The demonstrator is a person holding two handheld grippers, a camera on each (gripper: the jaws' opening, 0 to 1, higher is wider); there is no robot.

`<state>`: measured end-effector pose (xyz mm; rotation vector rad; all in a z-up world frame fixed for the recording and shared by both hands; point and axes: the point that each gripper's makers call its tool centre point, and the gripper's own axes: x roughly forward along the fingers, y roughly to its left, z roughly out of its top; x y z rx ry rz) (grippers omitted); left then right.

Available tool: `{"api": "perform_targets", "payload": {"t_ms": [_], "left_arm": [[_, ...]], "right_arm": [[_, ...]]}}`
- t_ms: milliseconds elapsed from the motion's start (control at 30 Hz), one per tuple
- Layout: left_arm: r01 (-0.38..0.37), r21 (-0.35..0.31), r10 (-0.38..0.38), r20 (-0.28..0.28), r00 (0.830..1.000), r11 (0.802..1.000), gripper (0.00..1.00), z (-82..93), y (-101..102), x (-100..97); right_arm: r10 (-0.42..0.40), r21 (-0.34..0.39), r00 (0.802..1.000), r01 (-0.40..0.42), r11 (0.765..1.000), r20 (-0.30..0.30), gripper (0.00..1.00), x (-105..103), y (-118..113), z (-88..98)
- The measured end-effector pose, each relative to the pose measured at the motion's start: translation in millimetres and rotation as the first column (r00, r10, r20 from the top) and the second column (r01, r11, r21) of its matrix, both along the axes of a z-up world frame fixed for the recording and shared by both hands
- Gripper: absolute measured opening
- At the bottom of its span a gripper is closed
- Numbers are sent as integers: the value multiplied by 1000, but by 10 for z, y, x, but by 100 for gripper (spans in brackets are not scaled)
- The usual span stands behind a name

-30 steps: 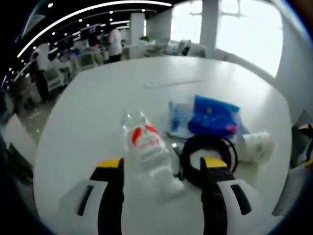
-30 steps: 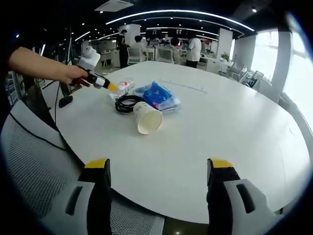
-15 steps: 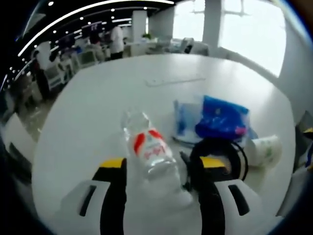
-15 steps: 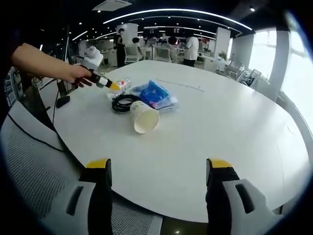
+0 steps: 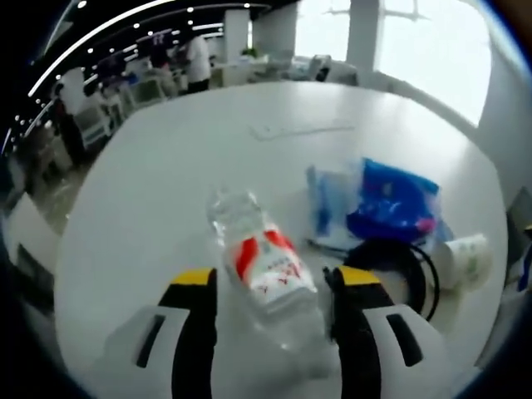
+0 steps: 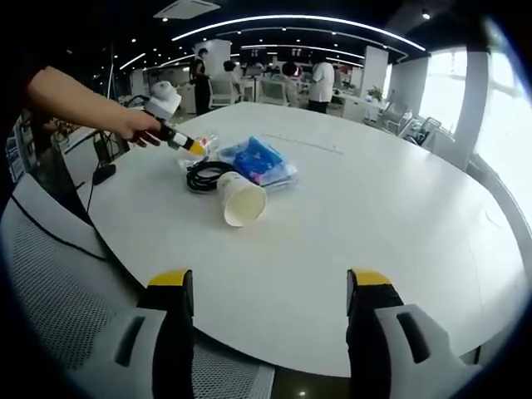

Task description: Arrange the tabletop items into an orderly group along one side of the table until the central work area is clear of visible clutter.

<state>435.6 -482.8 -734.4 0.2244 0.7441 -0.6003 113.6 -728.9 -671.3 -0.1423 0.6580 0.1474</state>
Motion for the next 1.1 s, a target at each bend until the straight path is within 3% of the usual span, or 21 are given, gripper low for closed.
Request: {"api": "perform_targets", "payload": {"t_ms": [700,1100], "left_arm": [[-3,-18,3,-13,1000,1000,53,-39,-80,42],[-39,-12,39,-48,998,999,53,-121,-70,124]], "right_arm": [[-15,-1,1000,15,1000,-6,72,0,-31,-23],[-21,-2,1000,21,1000,-5,71,-11,-38,-21]]}}
